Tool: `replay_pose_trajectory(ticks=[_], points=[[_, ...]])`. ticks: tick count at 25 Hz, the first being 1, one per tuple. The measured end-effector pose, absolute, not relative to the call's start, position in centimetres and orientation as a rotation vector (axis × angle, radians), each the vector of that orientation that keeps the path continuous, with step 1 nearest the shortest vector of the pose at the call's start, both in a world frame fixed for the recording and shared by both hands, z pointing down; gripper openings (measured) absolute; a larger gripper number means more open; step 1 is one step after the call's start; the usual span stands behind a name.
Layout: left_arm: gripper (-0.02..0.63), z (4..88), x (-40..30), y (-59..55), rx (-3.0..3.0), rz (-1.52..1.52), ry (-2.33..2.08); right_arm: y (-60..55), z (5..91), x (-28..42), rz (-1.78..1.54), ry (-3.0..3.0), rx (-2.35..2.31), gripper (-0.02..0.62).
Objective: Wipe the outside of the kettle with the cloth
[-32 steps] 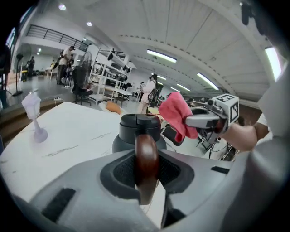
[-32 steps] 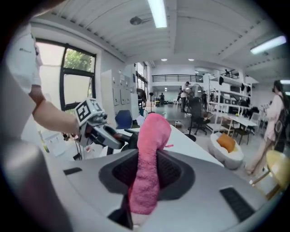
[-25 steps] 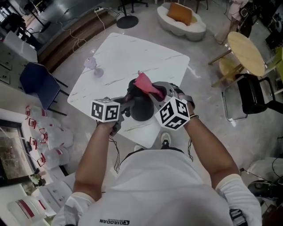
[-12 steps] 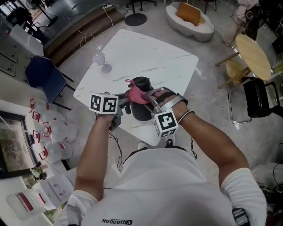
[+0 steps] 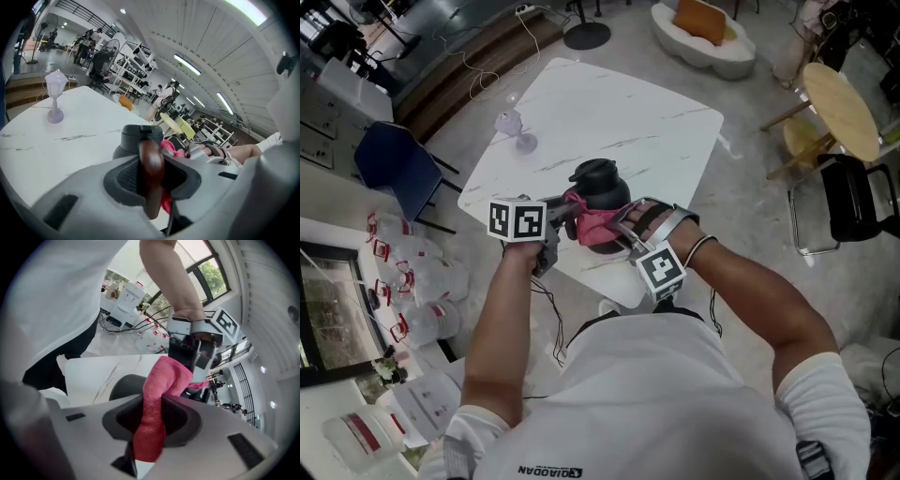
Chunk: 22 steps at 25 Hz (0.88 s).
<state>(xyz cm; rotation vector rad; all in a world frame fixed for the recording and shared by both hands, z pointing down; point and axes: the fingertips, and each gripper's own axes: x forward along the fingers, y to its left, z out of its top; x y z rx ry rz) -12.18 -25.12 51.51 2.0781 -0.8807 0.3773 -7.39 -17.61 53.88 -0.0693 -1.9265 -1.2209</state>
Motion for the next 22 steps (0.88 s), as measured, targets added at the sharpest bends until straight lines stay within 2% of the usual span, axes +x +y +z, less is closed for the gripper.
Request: replay_pose_trajectory(ticks=[22], points=[[0.095,52.1,-14.1,-24.7,2.037,0.269,-0.932,-11.1,61.3,-5.6,-1.051,-1.978,-0.313,0.104]])
